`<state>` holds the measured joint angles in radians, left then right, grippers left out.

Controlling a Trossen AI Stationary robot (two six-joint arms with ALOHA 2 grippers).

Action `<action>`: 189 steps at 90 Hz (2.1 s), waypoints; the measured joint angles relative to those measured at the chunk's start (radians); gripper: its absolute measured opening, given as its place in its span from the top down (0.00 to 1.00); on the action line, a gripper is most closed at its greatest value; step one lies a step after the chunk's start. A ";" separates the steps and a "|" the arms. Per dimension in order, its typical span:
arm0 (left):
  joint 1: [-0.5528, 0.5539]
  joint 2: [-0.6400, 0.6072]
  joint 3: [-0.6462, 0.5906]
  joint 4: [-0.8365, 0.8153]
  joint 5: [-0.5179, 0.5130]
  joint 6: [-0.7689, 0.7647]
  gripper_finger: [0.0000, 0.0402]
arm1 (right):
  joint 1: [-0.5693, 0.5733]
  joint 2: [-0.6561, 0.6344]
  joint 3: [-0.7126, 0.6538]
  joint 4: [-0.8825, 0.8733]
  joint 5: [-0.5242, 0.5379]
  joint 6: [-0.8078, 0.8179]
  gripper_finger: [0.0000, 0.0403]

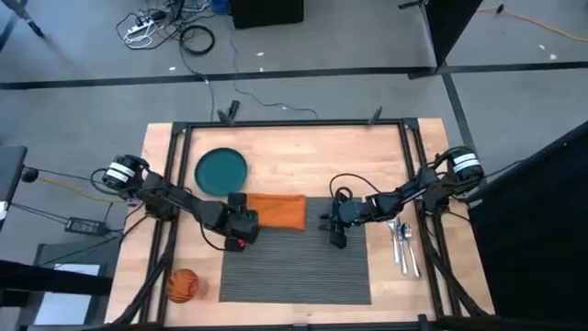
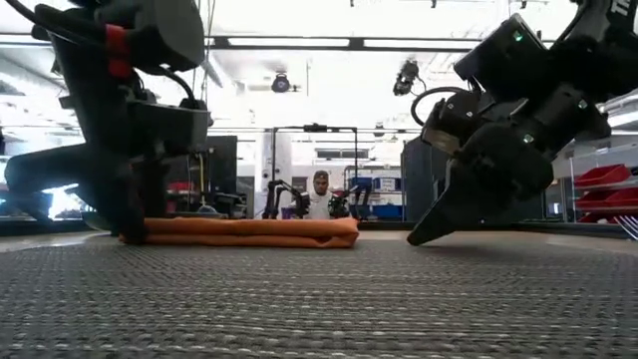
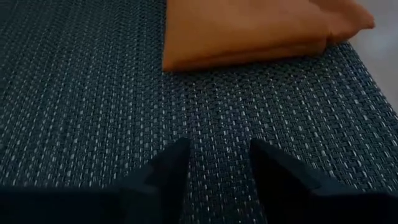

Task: Set table place
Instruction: Move the orange table napkin to the bottom left side of the gray placemat

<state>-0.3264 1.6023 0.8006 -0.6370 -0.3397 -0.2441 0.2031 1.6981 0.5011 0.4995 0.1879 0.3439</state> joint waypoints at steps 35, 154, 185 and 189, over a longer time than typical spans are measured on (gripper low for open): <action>-0.035 0.005 0.108 -0.077 0.040 -0.294 0.99 | 0.000 0.001 0.000 -0.017 0.063 0.029 0.69; -0.304 0.111 0.228 0.355 0.482 -0.772 0.67 | -0.002 0.001 -0.001 -0.018 0.047 -0.059 0.71; -0.229 0.144 0.312 0.557 0.217 -0.011 0.67 | -0.002 0.001 -0.002 -0.006 0.045 -0.092 0.71; -0.207 0.175 0.327 0.576 0.207 0.090 0.67 | -0.002 0.001 -0.002 -0.006 0.045 -0.092 0.71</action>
<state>-0.5333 1.7774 1.1272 -0.0608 -0.1326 -0.1541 0.2012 1.6993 0.4992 0.4939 0.2325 0.2523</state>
